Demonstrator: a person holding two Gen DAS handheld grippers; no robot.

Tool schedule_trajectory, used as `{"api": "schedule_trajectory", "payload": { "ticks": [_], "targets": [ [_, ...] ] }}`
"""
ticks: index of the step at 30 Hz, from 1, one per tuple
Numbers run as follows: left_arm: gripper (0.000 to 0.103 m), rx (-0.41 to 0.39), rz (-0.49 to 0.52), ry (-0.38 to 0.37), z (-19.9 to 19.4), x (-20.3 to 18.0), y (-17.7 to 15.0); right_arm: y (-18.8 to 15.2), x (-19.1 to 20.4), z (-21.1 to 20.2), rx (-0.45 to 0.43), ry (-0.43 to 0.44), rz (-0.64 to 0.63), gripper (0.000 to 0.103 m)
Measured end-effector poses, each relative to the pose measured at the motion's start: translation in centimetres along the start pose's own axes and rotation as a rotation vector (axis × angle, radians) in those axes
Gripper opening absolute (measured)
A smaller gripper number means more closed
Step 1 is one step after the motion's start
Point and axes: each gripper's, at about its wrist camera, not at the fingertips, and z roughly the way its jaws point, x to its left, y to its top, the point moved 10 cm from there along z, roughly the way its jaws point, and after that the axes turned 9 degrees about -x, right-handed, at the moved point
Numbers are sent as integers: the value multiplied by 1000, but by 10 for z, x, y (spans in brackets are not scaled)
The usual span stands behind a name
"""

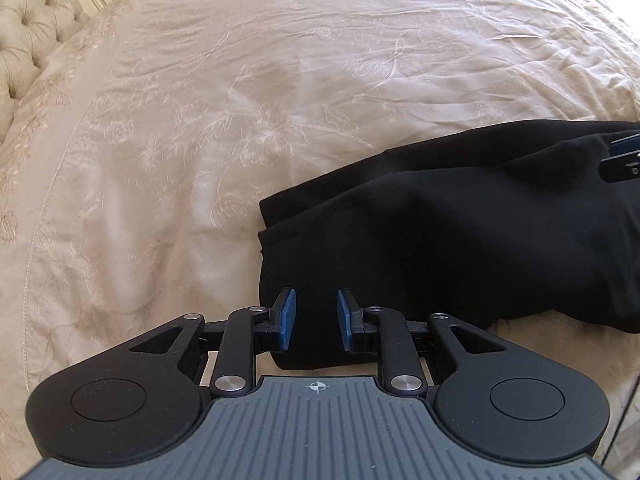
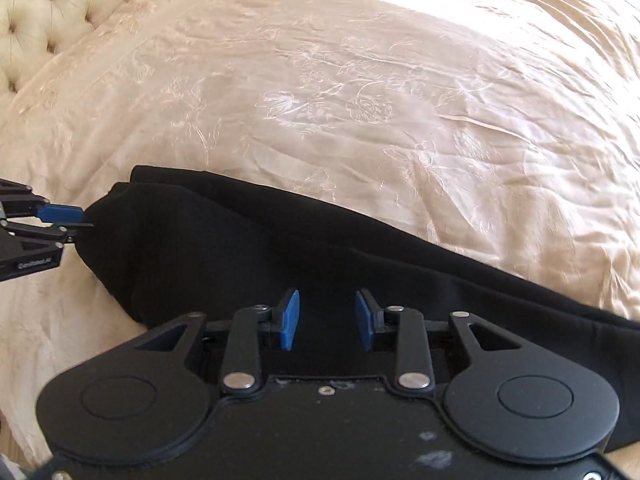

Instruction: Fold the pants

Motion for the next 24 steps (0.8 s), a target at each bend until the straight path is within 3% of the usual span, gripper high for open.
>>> {"api": "schedule_trajectory", "payload": {
  "ticks": [3,6,9,12,15,17,18,24],
  "targets": [
    [24,24,-68,-8,9,12,-3,4,-2,16,22,-3,4,34],
    [38,36,-174,-7,18,27,-6,4,-3,17,15,10,54,34],
    [42,40,-273,-14,21,38,-9,1,-1,12,13,5,87,34],
    [49,38,-318,-9,20,44,-14,-10,-2,-1,6,7,150,34],
    [51,84,-327,-71,29,35,-20,-27,-3,-15,7,-3,249,34],
    [46,90,-313,-102,34,27,-20,-42,-4,-27,12,-8,327,34],
    [30,77,-291,-72,34,27,-19,-50,-4,-36,14,-8,366,34],
    [17,-19,-176,-71,22,28,15,-92,12,-68,50,-16,418,34]
  ]
}}
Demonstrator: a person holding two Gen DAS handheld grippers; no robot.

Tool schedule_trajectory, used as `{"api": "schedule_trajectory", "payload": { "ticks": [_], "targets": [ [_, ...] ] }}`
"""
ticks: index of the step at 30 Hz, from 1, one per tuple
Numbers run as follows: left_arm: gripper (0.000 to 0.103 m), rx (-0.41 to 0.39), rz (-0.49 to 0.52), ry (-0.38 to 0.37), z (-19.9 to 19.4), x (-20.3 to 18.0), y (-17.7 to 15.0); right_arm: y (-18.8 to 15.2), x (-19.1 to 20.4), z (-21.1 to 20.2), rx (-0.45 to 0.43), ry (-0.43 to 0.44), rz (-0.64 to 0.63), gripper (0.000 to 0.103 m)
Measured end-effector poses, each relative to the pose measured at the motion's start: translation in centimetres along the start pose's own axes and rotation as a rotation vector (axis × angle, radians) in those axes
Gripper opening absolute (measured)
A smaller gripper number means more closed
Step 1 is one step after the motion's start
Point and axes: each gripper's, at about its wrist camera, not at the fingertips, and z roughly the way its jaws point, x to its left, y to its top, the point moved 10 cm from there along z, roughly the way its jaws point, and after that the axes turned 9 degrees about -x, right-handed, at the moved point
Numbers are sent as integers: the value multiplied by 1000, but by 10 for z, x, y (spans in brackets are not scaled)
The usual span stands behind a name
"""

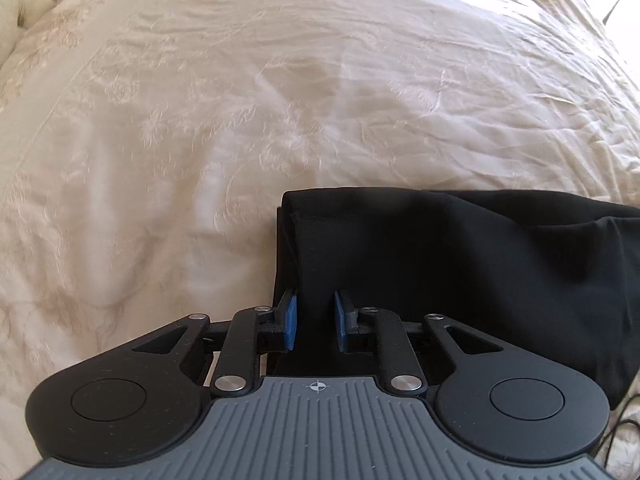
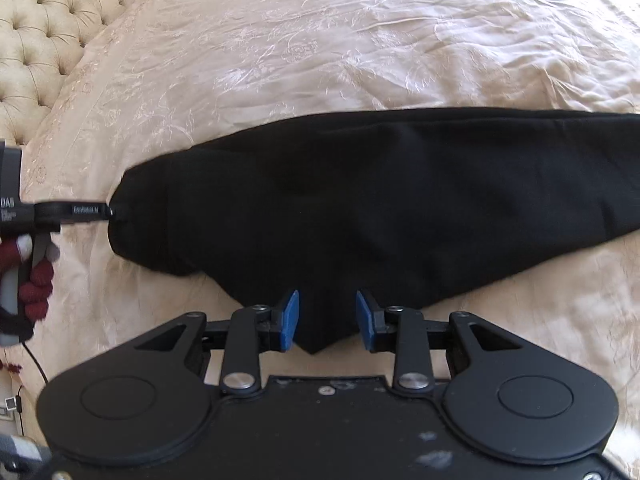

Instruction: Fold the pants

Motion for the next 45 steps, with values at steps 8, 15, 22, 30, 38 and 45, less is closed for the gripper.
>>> {"api": "schedule_trajectory", "payload": {
  "ticks": [8,15,22,30,38,45],
  "targets": [
    [16,-13,17,17,7,6,30,-35,1,15,43,1,26,35],
    [16,63,-21,70,15,20,-13,10,-10,5,-116,-50,16,35],
    [16,63,-73,79,10,26,-15,87,3,48,-157,-52,-345,35],
    [16,71,-81,89,15,27,-15,105,40,121,-74,54,-781,35],
    [16,62,-76,98,13,26,-15,86,45,145,48,127,-937,3],
    [16,-21,-56,96,-6,20,11,110,46,128,-44,70,-923,2]
  ]
}}
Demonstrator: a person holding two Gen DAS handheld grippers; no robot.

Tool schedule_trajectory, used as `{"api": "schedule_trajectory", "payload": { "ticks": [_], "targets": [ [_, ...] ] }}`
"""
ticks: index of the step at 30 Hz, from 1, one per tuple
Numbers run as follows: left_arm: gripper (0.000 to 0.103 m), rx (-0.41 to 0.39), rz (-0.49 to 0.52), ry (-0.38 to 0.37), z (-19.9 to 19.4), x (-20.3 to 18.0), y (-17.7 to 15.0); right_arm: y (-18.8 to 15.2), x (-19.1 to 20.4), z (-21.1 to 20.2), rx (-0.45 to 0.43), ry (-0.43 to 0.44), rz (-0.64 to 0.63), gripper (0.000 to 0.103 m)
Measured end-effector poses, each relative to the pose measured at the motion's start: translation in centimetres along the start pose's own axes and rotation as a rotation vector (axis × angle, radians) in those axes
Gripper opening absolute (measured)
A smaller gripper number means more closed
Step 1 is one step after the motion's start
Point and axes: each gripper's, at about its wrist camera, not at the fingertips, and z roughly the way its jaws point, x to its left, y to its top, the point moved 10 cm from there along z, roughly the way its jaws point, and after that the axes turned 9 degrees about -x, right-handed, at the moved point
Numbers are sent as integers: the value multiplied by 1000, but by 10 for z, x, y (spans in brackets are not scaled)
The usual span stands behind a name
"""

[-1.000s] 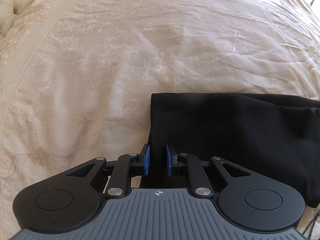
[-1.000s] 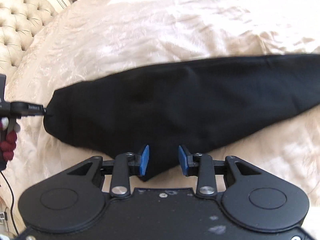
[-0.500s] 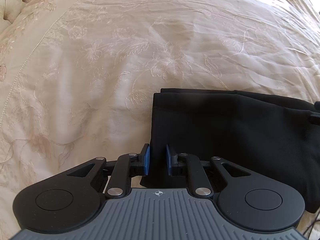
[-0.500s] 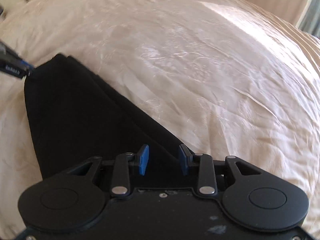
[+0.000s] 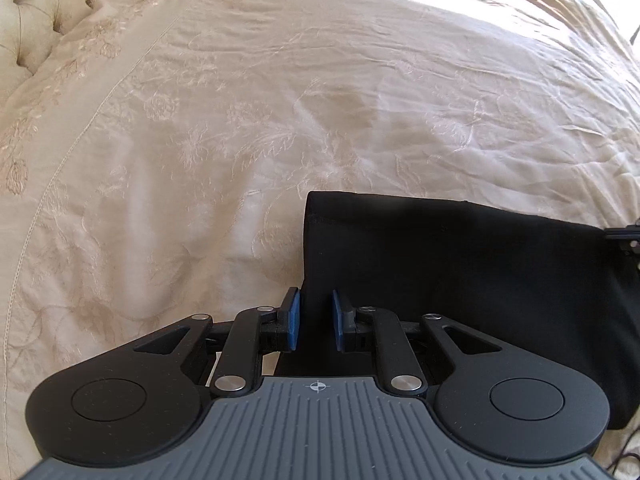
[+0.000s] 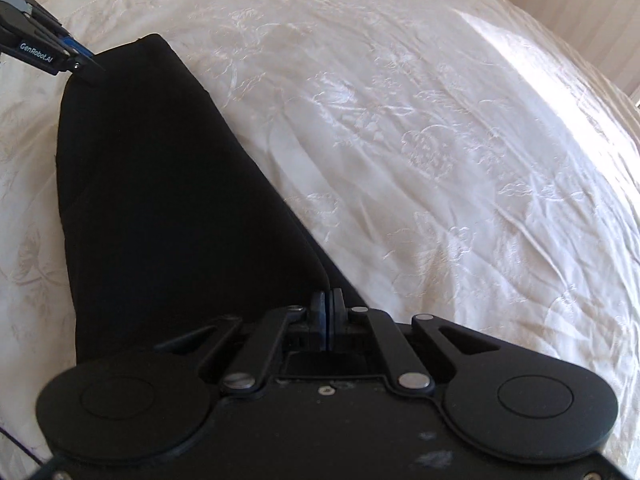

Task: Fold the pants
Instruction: 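Smooth the folded trousers with the left gripper while the right gripper hovers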

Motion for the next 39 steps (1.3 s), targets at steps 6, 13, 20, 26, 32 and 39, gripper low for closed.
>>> {"api": "schedule_trajectory", "payload": {
  "ticks": [6,13,20,26,32,39],
  "targets": [
    [17,94,53,39,34,-2,-11,-10,-10,26,43,-53,94,10],
    [17,111,100,45,41,-3,-14,-16,-26,-60,-125,-168,479,22],
    [17,105,128,62,43,-7,-15,-87,42,-124,-48,-120,701,25],
    [17,103,146,68,41,-9,-14,-109,104,-100,45,-27,700,27],
    [17,108,174,75,41,-10,-15,-64,86,-91,-73,-96,571,28],
    [21,130,205,90,41,-12,-15,-63,73,-90,-74,-94,624,31]
  ]
}}
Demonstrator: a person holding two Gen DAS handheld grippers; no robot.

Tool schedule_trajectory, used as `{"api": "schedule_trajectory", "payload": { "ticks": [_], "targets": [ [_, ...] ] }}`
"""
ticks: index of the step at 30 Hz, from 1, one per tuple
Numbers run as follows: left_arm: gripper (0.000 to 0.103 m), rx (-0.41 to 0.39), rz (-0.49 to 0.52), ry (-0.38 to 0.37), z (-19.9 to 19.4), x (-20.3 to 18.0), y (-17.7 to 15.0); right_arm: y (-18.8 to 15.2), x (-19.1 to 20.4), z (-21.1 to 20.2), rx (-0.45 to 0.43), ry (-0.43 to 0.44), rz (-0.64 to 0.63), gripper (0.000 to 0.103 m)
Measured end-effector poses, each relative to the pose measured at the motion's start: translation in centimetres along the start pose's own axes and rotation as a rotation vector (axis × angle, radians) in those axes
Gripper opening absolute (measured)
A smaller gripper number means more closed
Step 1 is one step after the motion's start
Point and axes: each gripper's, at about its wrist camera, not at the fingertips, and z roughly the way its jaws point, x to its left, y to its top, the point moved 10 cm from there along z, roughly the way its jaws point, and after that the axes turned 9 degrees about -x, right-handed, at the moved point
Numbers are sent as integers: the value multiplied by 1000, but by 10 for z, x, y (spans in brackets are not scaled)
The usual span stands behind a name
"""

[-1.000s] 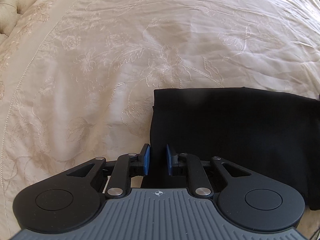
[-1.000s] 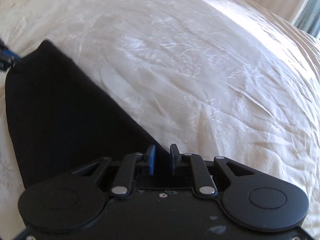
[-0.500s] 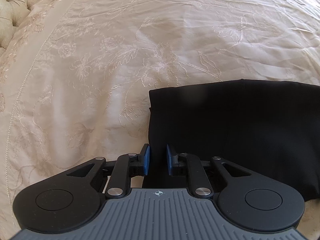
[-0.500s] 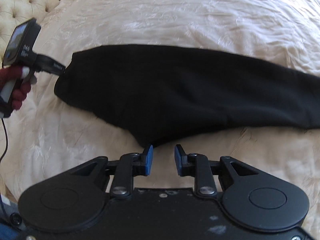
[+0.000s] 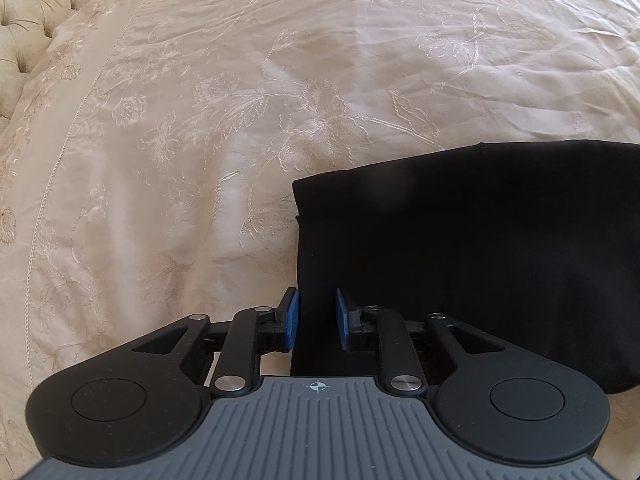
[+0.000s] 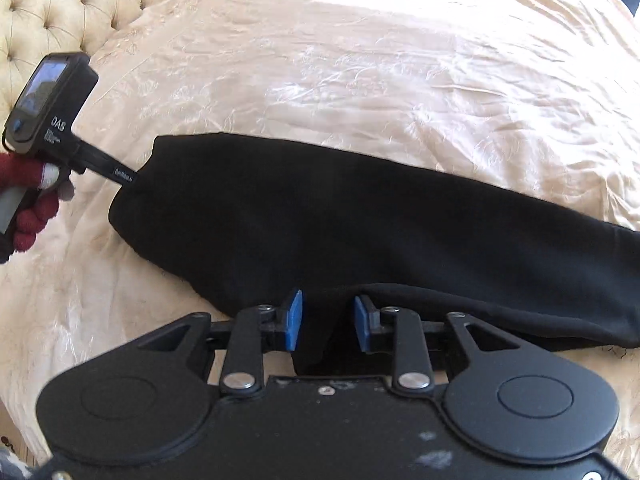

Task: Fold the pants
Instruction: 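Smooth the folded trousers with the left gripper while the right gripper hovers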

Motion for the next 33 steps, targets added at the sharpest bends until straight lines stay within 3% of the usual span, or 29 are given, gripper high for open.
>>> {"api": "schedule_trajectory", "payload": {
  "ticks": [3,7,11,15,16,18,22,24,27,30,33],
  "targets": [
    [21,-24,-27,23,-17,5,5,-17,6,1,48,21,0,32],
    [21,-109,15,120,-51,8,16,-34,9,5,83,21,26,33],
    [21,-156,-2,14,-76,-17,29,-35,7,6,66,17,58,33],
    [21,-145,13,-129,-67,-62,38,-28,7,12,47,12,74,31],
    [21,-145,20,-148,-63,-72,41,-28,8,13,50,19,79,16],
    [21,-119,47,-181,-48,-92,39,-28,9,11,57,27,75,12],
    [21,-22,125,-135,-17,-111,29,-25,13,-3,61,52,128,11],
    [20,17,159,-112,-4,-111,21,-32,9,-2,94,61,215,10],
    [20,20,197,-105,3,-109,16,-45,-4,14,153,58,355,10],
    [20,4,195,-103,-3,-107,16,-48,-13,31,178,32,398,10],
    [20,-39,150,-118,-24,-100,16,-46,-15,28,190,27,437,19]
  ]
}}
